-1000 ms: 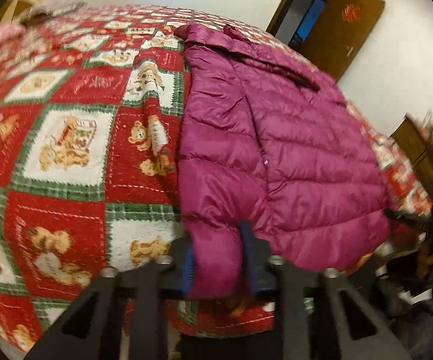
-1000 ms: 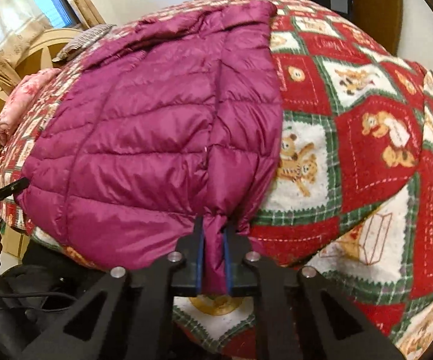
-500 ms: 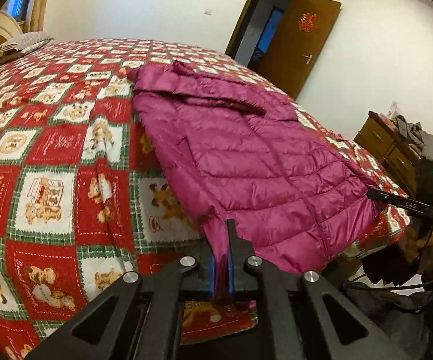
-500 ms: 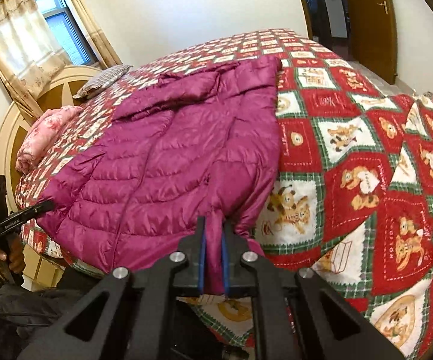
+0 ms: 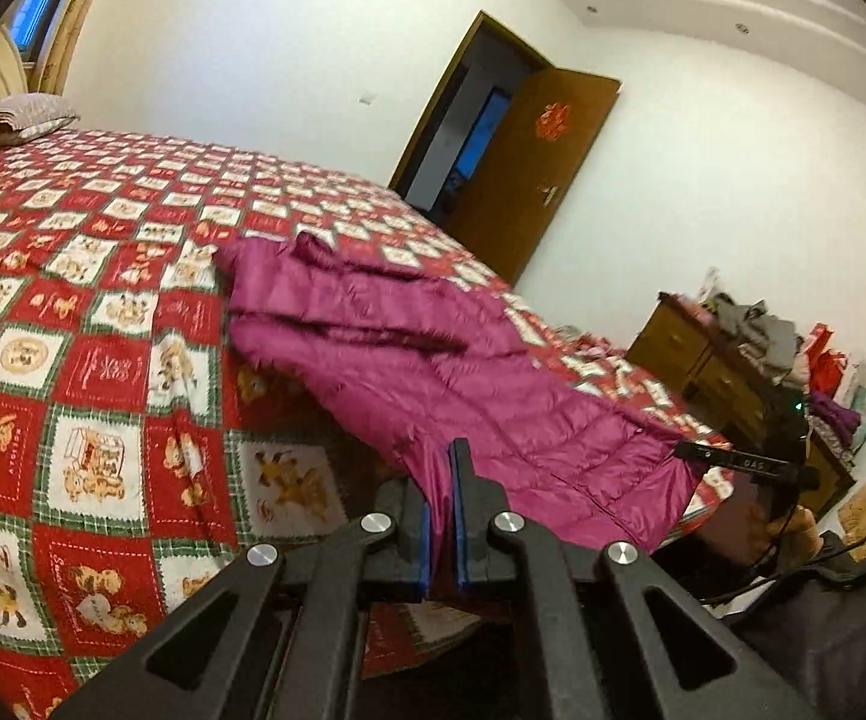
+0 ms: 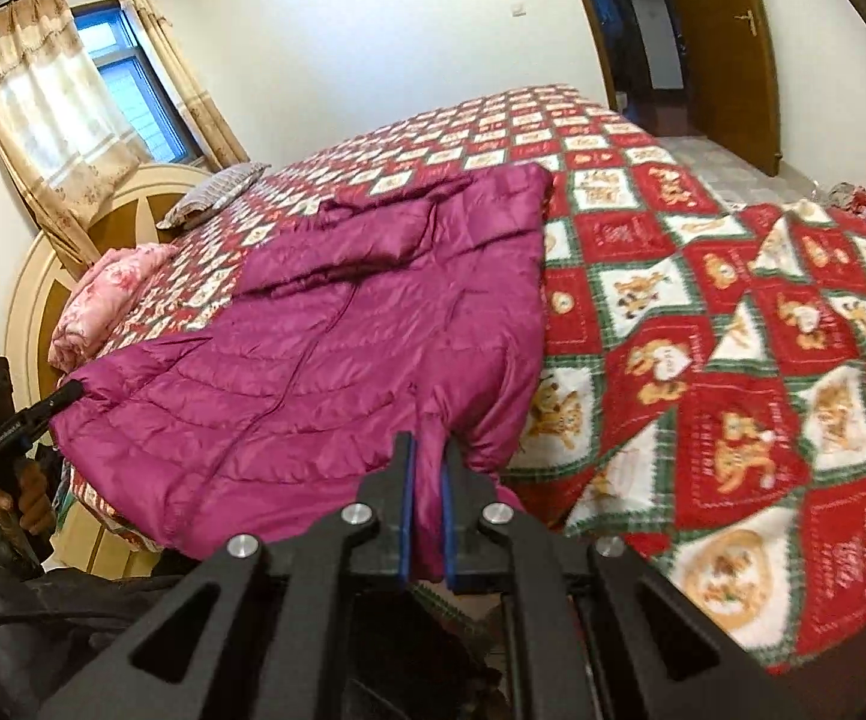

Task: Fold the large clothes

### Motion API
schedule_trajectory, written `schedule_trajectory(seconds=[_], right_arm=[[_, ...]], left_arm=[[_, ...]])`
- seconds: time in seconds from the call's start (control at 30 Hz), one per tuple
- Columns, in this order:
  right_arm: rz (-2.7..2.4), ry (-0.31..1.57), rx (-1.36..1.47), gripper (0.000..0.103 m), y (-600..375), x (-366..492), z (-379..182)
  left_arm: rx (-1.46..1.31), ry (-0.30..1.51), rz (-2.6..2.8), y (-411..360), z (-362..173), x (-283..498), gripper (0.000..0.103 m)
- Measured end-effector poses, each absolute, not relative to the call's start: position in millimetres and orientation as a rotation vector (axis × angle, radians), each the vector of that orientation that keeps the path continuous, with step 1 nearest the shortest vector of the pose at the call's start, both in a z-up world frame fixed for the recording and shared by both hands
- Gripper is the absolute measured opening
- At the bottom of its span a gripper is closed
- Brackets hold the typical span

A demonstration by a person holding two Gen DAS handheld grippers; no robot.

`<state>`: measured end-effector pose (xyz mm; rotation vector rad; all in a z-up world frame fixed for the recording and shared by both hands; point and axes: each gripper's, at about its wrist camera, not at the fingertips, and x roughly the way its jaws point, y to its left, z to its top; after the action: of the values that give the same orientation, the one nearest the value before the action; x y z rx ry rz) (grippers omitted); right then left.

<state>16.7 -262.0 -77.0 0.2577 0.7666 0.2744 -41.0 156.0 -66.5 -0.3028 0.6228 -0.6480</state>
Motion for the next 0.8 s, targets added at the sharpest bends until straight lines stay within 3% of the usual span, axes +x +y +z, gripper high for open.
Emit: schedule_trajectory(seconds=[0.3,0.6,0.73,0.8], right_arm=[[0.263,0.682,0.307,0.006,-277,12,-42],[0.262,0.707,0.318,0.005,-280,50,-50],[0.241,0.814,0.279,0.009,-282,53,-61],[0.217,0.884,0.293,0.017,-285,50,-74]], left_arm=[[-0.275,0.529,-0.743,156,-28,-59,0.004],[-0.304,0.502,-0.728,150,-11,-26,0.004],[-0.314,0.475,-0.752,153,-5,-21,0.004],[-0.335,0.468,-0.757,156,-6,-18,0.004]])
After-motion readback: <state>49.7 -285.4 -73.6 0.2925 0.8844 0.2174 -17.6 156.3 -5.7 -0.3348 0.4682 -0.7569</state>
